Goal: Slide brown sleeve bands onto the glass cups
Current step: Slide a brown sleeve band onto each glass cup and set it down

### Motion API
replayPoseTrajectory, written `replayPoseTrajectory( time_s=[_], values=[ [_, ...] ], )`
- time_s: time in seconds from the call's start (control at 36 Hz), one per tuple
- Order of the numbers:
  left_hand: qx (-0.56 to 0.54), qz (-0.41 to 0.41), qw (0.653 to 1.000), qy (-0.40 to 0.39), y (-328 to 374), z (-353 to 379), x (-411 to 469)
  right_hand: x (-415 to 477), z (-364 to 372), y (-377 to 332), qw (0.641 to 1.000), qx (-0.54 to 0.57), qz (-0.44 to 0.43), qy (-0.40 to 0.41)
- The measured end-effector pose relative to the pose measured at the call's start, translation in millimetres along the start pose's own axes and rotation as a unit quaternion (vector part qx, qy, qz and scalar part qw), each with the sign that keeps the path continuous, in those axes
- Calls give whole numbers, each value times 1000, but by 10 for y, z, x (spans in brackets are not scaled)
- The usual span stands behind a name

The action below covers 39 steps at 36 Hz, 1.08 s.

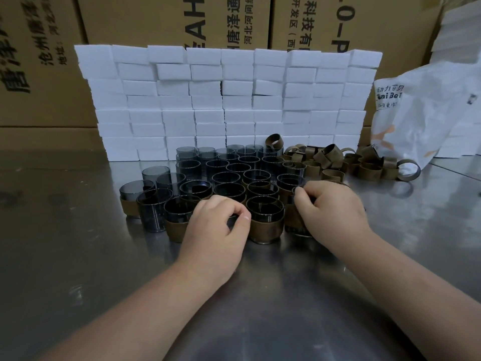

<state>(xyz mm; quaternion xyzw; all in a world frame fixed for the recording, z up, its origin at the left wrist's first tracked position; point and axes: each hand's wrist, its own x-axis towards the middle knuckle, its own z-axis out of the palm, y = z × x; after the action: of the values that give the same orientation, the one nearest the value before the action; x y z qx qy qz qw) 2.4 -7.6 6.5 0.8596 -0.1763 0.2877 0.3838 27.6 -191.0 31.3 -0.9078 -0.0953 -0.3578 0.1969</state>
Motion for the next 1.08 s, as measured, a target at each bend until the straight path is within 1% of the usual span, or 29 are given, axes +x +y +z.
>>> replayPoseTrajectory(
  time_s=[0.06,0.14,0.36,0.61,0.78,0.89,0.97,1.08],
  values=[
    [2,2,1000,-1,0,3,2,14,24,9,999,-10,-23,-23],
    [4,2,1000,-4,-5,8,5,44,47,33,998,-14,-44,-38],
    [17,5,1000,-6,-20,10,4,41,114,40,995,-21,-34,-92],
    [33,7,999,-11,-6,6,8,48,93,11,993,-29,-19,-115],
    [38,16,999,-6,7,-3,-3,35,103,7,996,-14,-14,-91],
    [51,18,998,-18,30,1,-12,20,127,4,992,-7,-15,-124],
    [73,30,997,-24,33,6,-31,30,141,13,991,-17,-22,-128],
    [106,47,991,-72,34,16,-45,40,130,13,991,-9,-17,-135]
  ],
)
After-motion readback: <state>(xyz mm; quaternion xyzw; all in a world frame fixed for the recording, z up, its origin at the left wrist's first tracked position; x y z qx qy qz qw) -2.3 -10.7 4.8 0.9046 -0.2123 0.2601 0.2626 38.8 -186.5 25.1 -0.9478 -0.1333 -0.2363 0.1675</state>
